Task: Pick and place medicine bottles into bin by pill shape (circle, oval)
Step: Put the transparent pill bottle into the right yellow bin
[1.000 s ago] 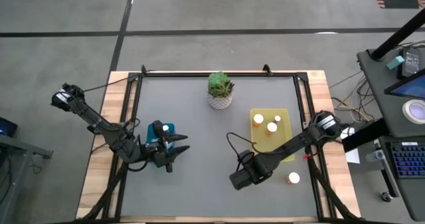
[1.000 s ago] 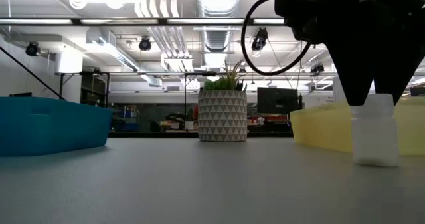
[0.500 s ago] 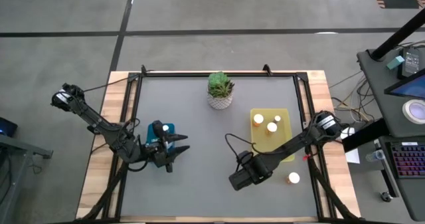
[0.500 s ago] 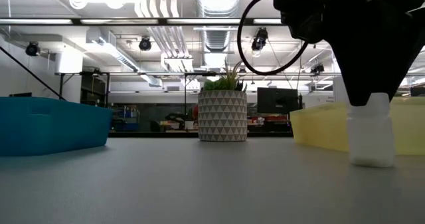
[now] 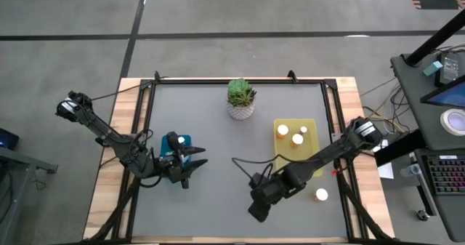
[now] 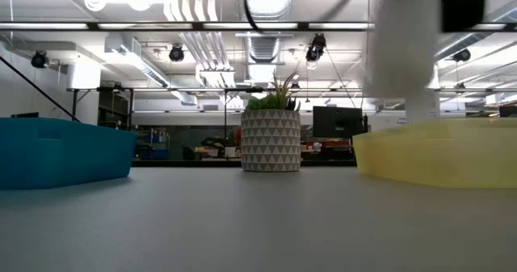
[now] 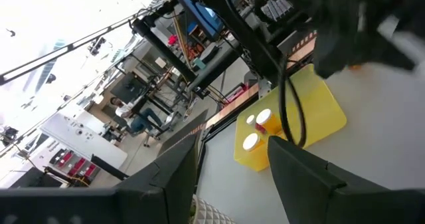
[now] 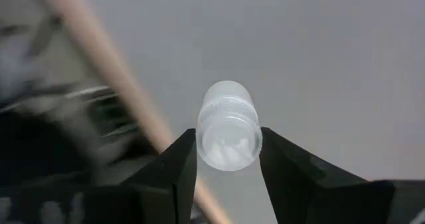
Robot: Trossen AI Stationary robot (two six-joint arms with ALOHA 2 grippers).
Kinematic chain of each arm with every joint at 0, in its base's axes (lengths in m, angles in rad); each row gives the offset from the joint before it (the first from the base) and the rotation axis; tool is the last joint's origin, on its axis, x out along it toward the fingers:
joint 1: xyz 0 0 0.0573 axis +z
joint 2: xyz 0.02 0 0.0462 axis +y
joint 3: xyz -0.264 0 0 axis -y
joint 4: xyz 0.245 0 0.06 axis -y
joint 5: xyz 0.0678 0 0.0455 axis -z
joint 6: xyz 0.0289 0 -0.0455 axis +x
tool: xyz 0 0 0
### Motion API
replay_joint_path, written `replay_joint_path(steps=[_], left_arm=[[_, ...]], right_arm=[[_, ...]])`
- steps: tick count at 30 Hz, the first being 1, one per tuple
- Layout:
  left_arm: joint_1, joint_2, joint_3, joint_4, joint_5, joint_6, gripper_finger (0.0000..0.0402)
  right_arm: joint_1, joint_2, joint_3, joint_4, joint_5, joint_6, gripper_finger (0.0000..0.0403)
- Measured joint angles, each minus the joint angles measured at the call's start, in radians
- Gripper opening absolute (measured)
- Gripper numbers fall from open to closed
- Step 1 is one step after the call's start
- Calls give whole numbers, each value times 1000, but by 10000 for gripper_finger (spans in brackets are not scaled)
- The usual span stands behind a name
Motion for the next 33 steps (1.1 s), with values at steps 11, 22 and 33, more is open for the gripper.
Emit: replay_joint_path(steps=[11,22,33], left_arm=[[0,0,-3,0,0,0,169],[0,0,-4,9,0,0,169],[0,0,-4,8,0,-2,169]], right_arm=[[0,-91,0,372,-150,-181,137],[-95,-181,0,-389,115,-15,137],[-212,-286,-21,-782,228,99,137]])
